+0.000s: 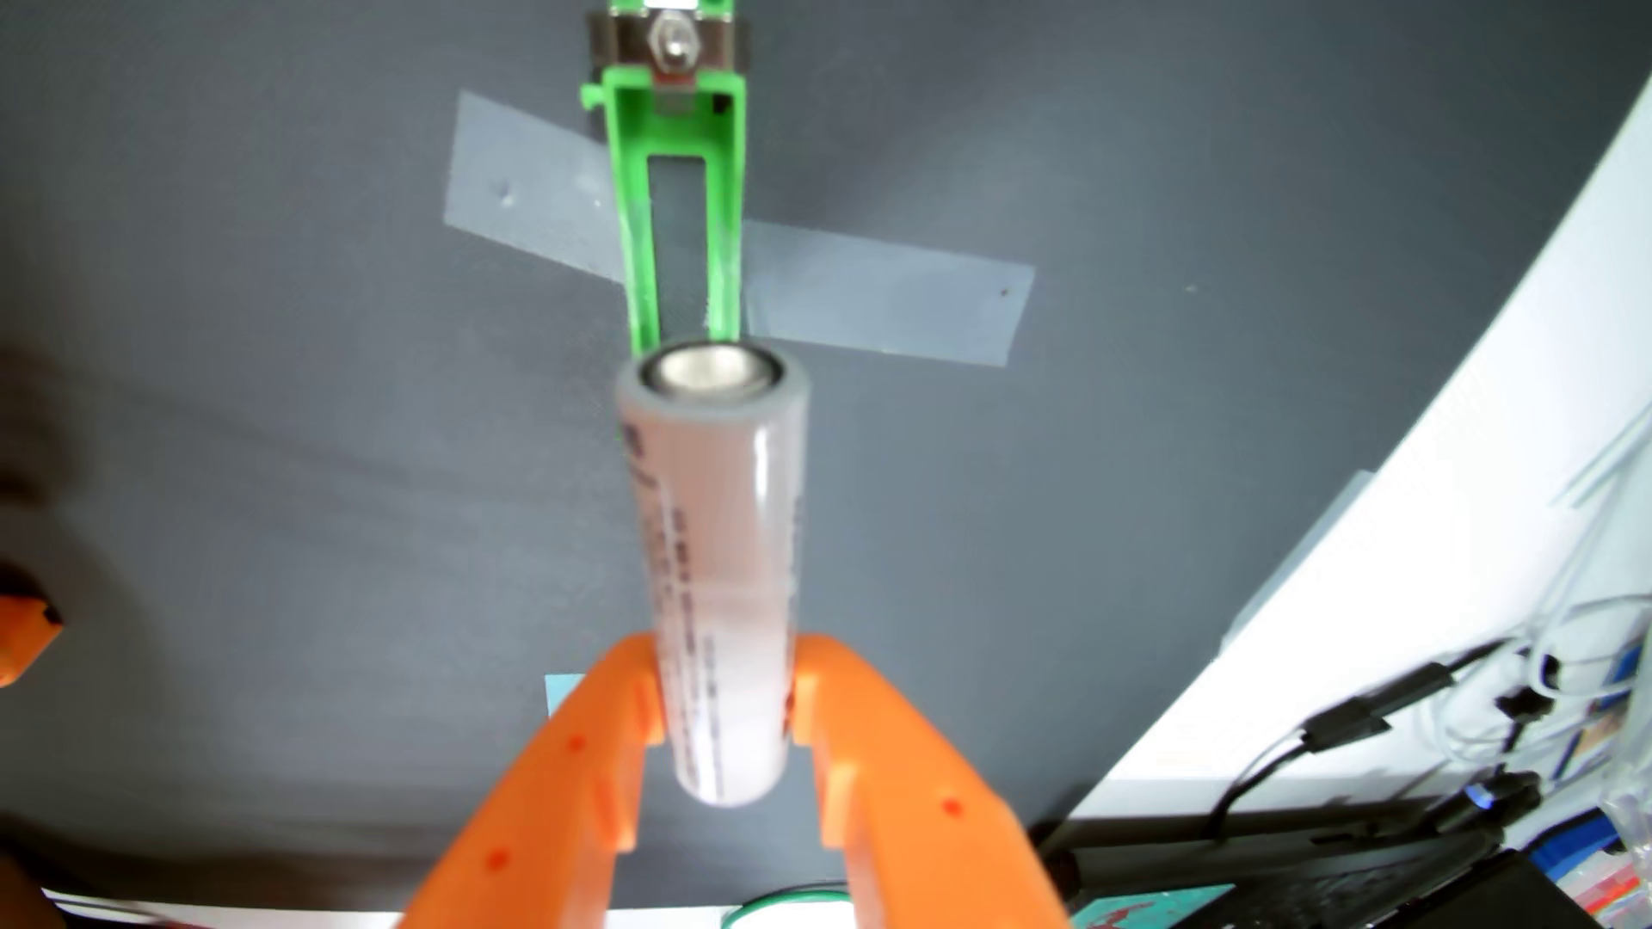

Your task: Insert Battery

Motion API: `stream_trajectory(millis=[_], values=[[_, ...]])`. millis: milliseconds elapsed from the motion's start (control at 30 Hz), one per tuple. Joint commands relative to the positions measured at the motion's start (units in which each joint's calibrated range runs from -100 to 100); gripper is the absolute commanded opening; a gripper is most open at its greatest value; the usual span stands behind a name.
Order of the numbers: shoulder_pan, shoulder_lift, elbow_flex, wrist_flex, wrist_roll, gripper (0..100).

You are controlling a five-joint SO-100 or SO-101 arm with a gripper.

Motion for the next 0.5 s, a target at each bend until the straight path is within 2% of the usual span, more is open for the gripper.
stream_trajectory(millis=[0, 267, 467], values=[[0.2, -1.9, 0.9, -2.5, -0.5, 2], [-4.3, -1.9, 6.6, -6.6, -2.5, 2], [-3.7, -1.8, 6.9, -7.6, -2.5, 2]])
